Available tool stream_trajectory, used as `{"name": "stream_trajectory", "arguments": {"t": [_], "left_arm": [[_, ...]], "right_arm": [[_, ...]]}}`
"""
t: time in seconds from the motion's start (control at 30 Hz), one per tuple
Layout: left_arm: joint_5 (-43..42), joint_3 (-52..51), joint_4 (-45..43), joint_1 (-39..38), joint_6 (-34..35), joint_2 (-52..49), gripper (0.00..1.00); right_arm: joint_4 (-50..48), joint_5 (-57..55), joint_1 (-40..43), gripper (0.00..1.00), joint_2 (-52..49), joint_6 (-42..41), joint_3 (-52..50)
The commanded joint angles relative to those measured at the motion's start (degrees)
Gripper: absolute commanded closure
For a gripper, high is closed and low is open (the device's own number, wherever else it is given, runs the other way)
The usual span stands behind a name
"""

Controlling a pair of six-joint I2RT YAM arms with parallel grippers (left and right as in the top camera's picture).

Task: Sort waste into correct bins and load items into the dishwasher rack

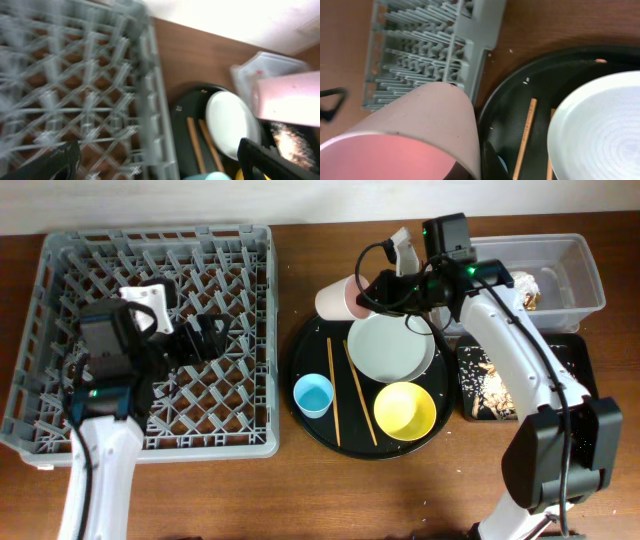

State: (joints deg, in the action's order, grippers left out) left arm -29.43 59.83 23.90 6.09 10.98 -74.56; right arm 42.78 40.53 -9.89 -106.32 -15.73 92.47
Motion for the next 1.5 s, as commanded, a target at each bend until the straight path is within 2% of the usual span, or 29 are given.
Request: {"name": "stream_trajectory", "arguments": {"t": [0.0,0.13,0.27,0.33,0.43,0.53,0.63,0.73,0.8,1.0,1.13,1.27,1.3,1.33,1.47], "left_arm": [[-16.3,0.9,-6.4,0.0,0.3,-3.2,0.01],[-25.3,0.9,-14.8,0.0,0.3,-3.5,0.01],[-31.3,0.9,-17.4,0.0,0.3,-4.6,0.01],[-39.1,0.9,-22.9,0.1,1.1,-7.4,0.01],[-48.0,0.9,-34.5,1.0,10.8,-13.3,0.01],[-54.0,0.9,-47.2,1.1,24.8,-18.2,0.01],[-54.4,0.9,-50.7,1.1,34.7,-19.2,0.01],[-57.0,0.9,-57.5,1.0,47.7,-19.2,0.01],[-57.5,0.9,-58.2,0.8,51.4,-19.2,0.01],[-59.3,0.9,-58.2,-3.8,51.3,-19.2,0.03],[-59.4,0.9,-58.2,-4.0,51.3,-19.2,0.21],[-59.3,0.9,-58.7,-3.9,51.3,-19.2,0.21],[-59.3,0.9,-59.5,-3.9,51.3,-19.2,0.19],[-59.2,0.9,-59.5,-3.9,51.3,-19.2,0.13],[-59.1,0.9,-59.5,-3.2,51.4,-19.2,0.13]], "right_arm": [[-0.2,7.0,0.7,0.96,1.0,2.1,1.0],[-0.3,13.0,0.6,0.96,1.0,3.7,1.0],[-1.5,22.8,0.5,0.96,1.0,7.9,1.0],[-1.9,26.6,0.5,0.96,1.0,9.2,1.0],[-4.0,30.7,0.5,0.96,1.0,10.0,1.0],[-7.8,34.1,0.5,0.96,1.0,9.9,1.0],[-10.8,32.8,-0.8,0.96,1.0,9.7,1.0],[-15.7,23.4,-4.6,0.96,0.9,5.5,1.0],[-20.4,21.9,-7.1,0.96,0.9,3.1,1.0],[-27.7,16.1,-10.9,0.96,0.6,-0.8,1.0],[-30.2,16.3,-11.5,0.96,-1.8,-2.8,0.9],[-30.2,20.5,-11.6,0.96,-2.8,-2.8,0.9],[-30.2,20.5,-11.9,0.96,-2.8,-2.7,0.9],[-30.2,20.5,-12.1,0.96,-2.8,-2.8,0.9],[-30.2,20.5,-13.5,0.96,-2.8,-2.6,0.8]]}}
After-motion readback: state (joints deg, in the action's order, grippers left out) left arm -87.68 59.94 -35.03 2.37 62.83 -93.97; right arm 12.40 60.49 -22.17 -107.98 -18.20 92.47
